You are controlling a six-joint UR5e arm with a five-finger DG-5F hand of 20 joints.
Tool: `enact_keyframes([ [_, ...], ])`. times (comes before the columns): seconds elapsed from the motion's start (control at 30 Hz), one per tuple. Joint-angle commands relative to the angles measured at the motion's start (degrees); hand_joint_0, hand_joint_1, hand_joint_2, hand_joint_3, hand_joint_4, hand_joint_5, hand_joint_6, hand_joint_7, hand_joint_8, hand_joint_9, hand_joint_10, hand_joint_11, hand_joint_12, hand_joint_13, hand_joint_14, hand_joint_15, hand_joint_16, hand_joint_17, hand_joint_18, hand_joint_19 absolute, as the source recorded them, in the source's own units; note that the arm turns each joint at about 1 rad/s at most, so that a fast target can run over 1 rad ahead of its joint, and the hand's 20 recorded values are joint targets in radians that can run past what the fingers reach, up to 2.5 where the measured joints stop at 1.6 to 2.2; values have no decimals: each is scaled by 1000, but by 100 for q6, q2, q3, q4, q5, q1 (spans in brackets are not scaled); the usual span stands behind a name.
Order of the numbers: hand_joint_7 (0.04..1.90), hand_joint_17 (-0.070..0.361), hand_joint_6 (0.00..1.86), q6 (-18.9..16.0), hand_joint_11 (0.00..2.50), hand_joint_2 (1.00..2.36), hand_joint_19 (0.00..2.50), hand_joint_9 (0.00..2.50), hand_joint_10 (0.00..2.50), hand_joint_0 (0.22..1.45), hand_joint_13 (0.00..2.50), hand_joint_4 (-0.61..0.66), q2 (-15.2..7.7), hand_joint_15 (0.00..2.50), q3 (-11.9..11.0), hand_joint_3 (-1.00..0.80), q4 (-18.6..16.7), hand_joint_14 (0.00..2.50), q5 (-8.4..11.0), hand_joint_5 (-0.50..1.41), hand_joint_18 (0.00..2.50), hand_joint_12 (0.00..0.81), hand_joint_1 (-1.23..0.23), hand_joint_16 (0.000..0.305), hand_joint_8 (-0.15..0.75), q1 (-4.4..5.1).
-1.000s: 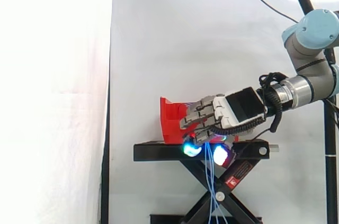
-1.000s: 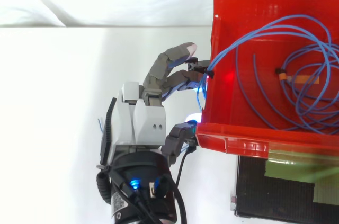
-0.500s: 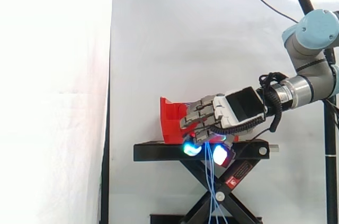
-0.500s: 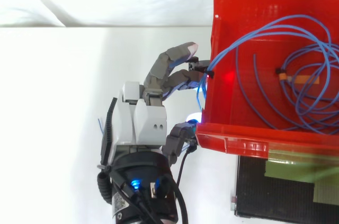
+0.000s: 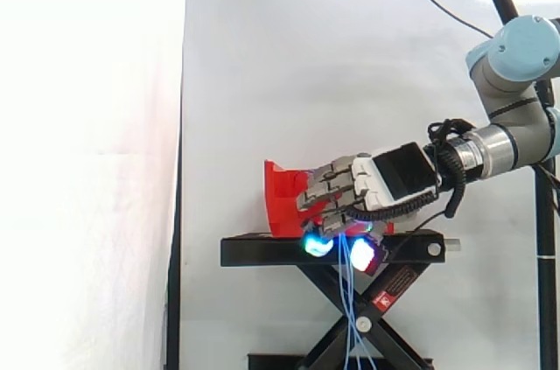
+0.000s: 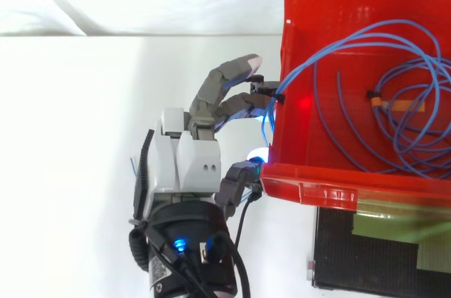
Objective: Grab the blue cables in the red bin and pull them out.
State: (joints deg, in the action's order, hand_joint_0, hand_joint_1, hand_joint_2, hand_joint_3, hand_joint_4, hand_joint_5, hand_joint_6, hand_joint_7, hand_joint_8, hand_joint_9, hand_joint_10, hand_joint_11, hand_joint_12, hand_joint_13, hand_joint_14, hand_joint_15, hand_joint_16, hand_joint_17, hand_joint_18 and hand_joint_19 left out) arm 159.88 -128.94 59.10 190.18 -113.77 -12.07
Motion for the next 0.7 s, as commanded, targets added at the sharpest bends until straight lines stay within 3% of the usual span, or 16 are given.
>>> enact_keyframes([
  [0.0,745,98,4,4,677,1000,612,919,26,896,632,269,1,480,-4,-1000,-24,18,-23,1015,515,319,-856,44,315,-6],
  [0.67,799,95,62,4,658,1000,608,962,24,905,679,227,1,496,5,-1000,72,19,-49,1063,543,317,-856,42,323,3],
])
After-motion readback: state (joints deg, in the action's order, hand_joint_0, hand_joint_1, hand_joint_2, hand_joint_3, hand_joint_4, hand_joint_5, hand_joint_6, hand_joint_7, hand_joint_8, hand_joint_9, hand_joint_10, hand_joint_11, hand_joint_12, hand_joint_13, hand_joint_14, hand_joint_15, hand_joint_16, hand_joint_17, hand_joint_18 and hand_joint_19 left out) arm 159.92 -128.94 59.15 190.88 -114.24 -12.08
